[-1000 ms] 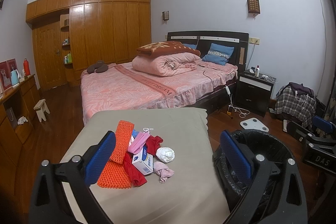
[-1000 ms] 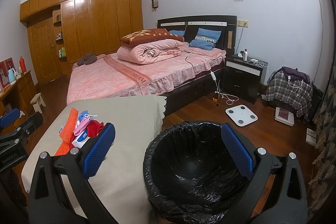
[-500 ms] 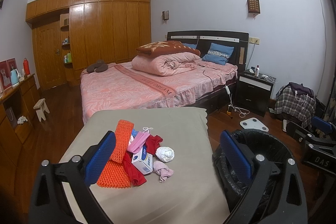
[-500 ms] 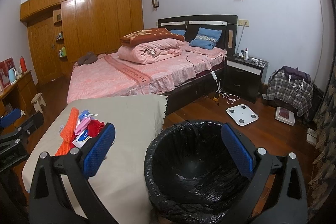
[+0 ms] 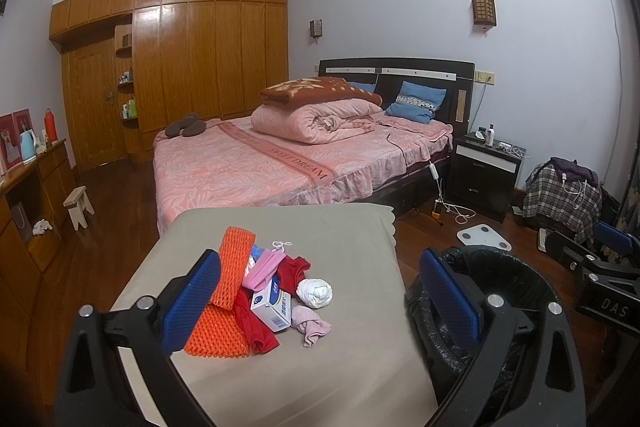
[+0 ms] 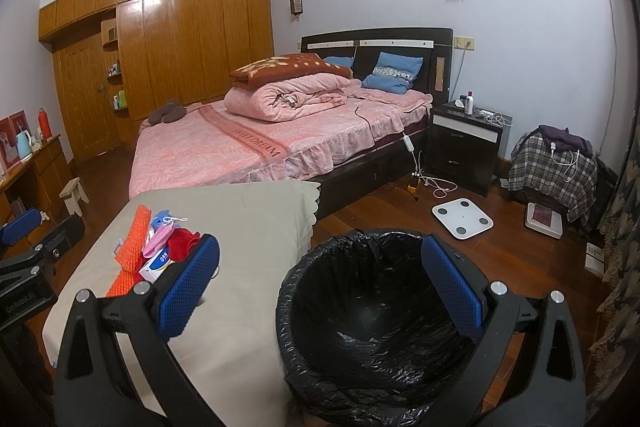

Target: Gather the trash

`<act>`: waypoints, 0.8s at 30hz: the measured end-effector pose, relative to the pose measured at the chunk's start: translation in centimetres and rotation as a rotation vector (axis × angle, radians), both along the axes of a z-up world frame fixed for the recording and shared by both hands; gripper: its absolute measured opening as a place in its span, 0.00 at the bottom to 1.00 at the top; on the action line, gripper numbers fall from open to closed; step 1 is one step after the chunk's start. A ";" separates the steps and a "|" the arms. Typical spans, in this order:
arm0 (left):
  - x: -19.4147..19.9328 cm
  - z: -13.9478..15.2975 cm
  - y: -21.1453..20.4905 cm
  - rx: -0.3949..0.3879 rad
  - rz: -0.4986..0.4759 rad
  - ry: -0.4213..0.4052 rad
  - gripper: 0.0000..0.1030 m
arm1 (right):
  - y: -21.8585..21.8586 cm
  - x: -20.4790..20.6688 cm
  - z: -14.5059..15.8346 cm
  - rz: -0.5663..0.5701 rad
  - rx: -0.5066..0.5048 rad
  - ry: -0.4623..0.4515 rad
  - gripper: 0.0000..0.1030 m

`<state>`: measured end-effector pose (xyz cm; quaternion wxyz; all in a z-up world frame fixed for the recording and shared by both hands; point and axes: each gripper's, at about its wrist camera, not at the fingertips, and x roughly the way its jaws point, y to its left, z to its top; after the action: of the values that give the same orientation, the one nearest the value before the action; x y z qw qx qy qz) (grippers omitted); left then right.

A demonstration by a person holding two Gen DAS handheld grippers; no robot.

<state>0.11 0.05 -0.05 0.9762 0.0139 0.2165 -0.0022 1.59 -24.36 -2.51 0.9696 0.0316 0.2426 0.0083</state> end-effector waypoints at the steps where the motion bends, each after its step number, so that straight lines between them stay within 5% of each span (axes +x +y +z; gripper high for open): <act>1: 0.0 0.0 0.0 0.000 0.000 0.000 0.94 | 0.0 0.0 0.0 0.000 0.000 0.000 0.95; 24: 0.2 -0.3 0.6 -0.007 0.016 0.010 0.94 | 1.8 1.1 -0.2 0.029 -0.002 0.010 0.95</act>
<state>0.27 0.63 -0.40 0.9751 0.0089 0.2214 0.0050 2.71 -22.57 -2.76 0.9681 0.0272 0.2481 0.0217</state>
